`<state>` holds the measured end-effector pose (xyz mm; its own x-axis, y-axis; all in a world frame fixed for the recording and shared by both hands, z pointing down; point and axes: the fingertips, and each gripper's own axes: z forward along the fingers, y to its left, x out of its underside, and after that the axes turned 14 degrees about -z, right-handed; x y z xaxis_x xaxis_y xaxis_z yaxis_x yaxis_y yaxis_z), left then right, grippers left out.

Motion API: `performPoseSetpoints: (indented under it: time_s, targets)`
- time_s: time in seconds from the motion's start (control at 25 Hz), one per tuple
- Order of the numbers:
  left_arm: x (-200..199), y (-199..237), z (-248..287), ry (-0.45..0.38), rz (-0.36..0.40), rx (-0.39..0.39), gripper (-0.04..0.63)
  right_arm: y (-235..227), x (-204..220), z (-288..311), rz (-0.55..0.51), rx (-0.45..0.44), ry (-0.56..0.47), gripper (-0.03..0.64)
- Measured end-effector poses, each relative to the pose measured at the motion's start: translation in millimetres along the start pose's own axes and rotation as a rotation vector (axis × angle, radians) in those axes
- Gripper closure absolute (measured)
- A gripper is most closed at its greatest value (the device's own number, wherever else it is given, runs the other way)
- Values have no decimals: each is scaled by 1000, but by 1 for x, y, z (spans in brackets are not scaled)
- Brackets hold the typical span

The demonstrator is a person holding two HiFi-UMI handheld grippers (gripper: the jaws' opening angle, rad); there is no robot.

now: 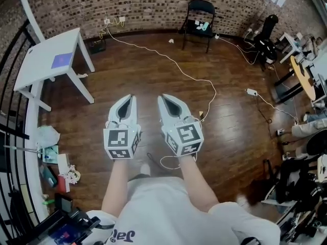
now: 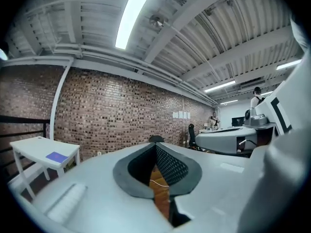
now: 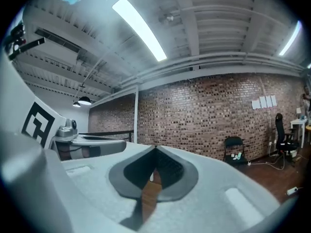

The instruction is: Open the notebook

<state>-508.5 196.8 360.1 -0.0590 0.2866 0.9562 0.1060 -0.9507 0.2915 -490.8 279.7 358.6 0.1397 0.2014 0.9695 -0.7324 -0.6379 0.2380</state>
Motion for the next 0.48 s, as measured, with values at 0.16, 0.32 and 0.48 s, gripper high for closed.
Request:
performPoseSetpoints:
  time_s: [0.16,0.32,0.48]
  targets:
    - [8,10,13,38,-32,37,578,2,2,7,-24,26,19,632]
    - [19,5,35,79,-46,91,578,-13,8,13,-21,62,47,632]
    - [17,-9,57,76,-37,141,578,-35,10,16,-26,101,42,632]
